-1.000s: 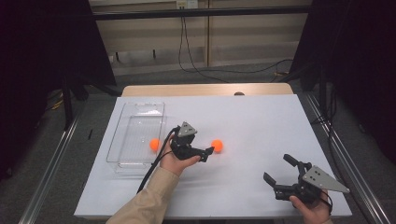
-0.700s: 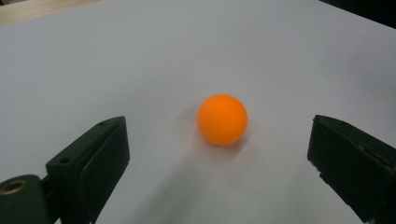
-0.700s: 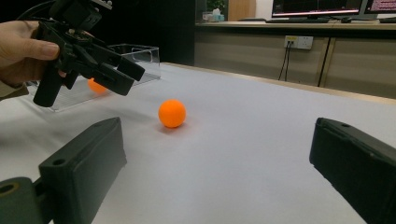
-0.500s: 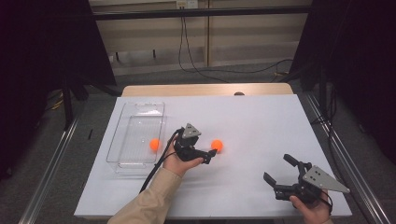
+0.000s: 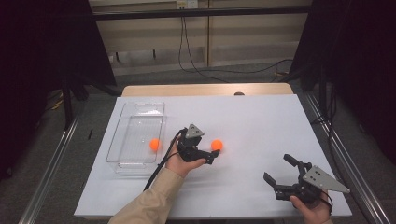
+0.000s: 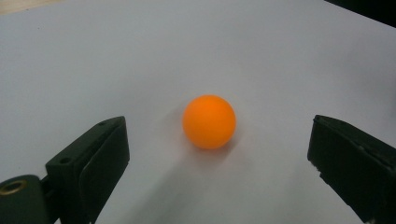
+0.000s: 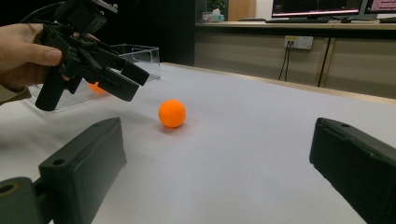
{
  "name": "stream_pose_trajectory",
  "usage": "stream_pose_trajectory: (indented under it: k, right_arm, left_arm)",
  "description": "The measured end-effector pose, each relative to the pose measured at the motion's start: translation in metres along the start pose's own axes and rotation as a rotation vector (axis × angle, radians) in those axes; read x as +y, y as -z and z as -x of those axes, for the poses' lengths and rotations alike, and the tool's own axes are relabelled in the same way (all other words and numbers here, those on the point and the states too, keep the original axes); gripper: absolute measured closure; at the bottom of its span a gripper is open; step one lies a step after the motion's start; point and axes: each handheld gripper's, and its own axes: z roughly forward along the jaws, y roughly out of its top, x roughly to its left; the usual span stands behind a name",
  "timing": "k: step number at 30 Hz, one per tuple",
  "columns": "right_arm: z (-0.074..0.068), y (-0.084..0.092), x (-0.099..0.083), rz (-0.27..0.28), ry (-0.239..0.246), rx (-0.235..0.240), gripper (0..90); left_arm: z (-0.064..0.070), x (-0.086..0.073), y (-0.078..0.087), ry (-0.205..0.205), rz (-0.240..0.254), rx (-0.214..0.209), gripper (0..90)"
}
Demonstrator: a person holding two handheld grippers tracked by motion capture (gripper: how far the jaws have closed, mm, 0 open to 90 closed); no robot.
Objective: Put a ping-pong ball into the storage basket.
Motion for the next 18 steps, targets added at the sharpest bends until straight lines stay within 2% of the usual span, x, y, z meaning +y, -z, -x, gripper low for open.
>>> stream_pose_trajectory:
  k: [18]
  right_arm:
    - [0.0002, 0.0005, 0.0001, 0.001, -0.003, -0.001, 2.8]
  left_arm:
    - [0.0006, 0.0002, -0.0081, 0.004, -0.001, -0.003, 5.6]
